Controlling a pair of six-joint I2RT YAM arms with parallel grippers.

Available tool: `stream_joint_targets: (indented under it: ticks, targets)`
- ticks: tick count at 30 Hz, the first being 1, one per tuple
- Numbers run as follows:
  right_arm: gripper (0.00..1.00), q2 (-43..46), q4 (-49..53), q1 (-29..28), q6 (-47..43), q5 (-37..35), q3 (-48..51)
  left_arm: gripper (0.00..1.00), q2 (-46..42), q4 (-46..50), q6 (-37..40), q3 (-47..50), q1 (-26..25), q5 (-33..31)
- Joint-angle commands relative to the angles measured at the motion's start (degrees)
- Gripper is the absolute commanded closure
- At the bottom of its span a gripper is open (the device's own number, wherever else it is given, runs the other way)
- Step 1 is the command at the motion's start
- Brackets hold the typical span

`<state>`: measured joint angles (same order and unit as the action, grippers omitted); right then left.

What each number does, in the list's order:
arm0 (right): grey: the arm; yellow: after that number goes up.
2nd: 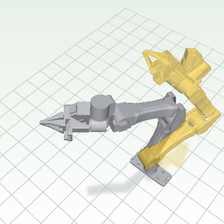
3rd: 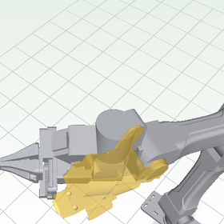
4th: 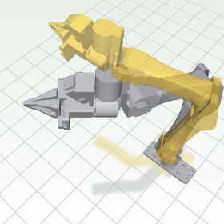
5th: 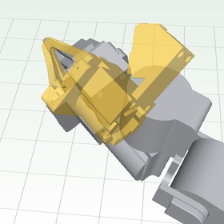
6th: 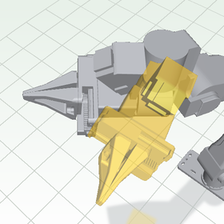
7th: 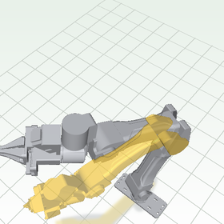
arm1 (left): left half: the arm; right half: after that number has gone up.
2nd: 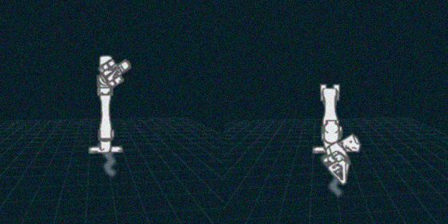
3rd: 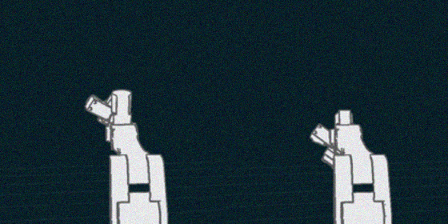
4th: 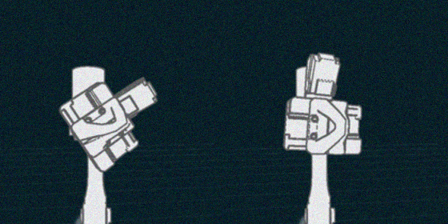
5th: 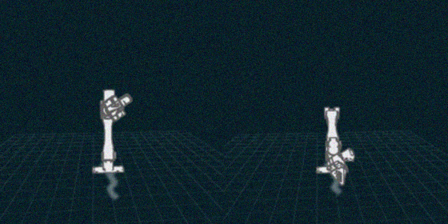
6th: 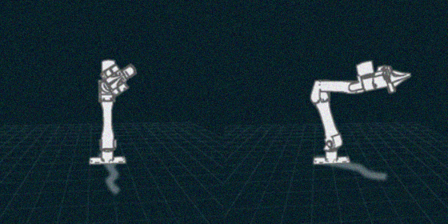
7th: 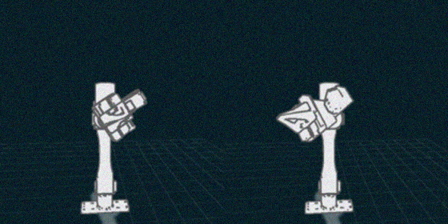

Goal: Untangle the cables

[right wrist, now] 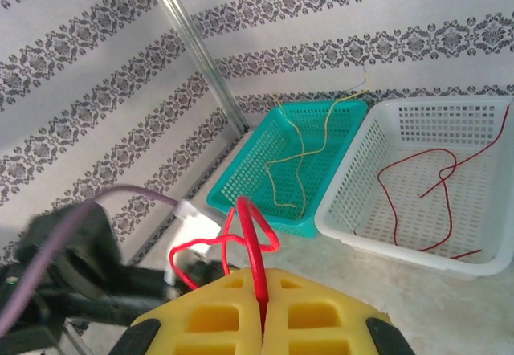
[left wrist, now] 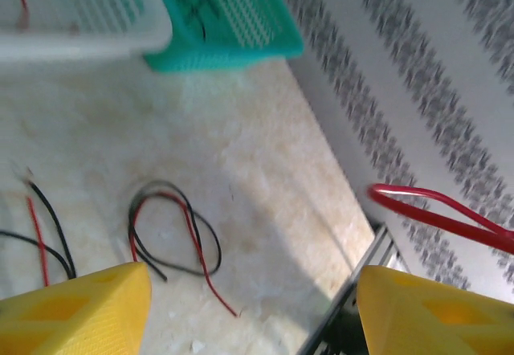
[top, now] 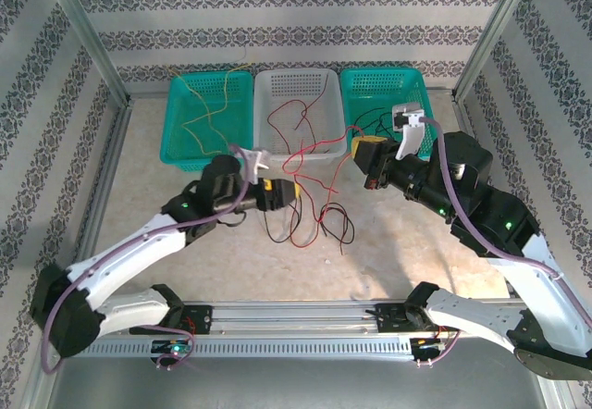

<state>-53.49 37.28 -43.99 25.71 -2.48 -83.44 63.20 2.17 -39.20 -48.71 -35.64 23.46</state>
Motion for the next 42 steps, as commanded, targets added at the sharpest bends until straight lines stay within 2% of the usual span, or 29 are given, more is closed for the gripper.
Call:
stream_joint_targets:
  ticks: [1,4,5,8,16,20,29,33,36,39,42]
  targets:
    - [1.00,0.04,1.09,0.52,-1.23,-1.65,-1.42,0.31,-5.63,1.73,2.16,-1.95,4.89,-1.95]
    - [1.00,-0.20,1.39,0.74,-1.07,-1.75,-0.79,0.34,-6.81,5.38,5.85,-5.70,6.19,-0.91]
    - [1.00,-0.20,1.32,0.81,-0.89,-1.71,-0.47,0.36,-6.61,4.72,6.48,-6.34,6.19,1.15]
    - [1.00,-0.13,1.04,0.89,-0.59,-1.49,0.20,0.40,-6.08,-2.53,4.47,-5.17,5.84,8.44]
    - [1.00,-0.20,1.83,1.75,0.08,-0.29,0.12,0.41,-5.64,-14.08,3.60,-3.01,2.24,16.02]
    - [1.00,0.09,1.70,2.12,0.61,0.12,0.38,0.42,-4.68,-11.71,5.86,-4.25,1.08,16.17]
    - [1.00,0.03,1.75,2.57,1.42,0.39,1.00,0.43,-4.53,-17.01,4.06,-3.27,0.59,19.26]
    - [1.00,-0.01,1.71,2.85,1.82,0.60,1.22,0.36,-5.18,-18.85,3.43,-2.12,0.57,19.51]
    - [1.00,-0.06,1.40,3.06,2.06,1.09,1.15,0.36,-5.30,-18.95,3.51,-1.74,0.57,19.38]
    - [1.00,-0.18,1.23,3.03,2.28,1.54,1.09,0.38,-4.73,-17.35,4.54,-2.30,0.24,19.07]
    - [1.00,-0.12,1.22,3.03,2.32,1.70,1.09,0.45,-4.28,-14.03,6.77,-3.36,-0.29,16.69]
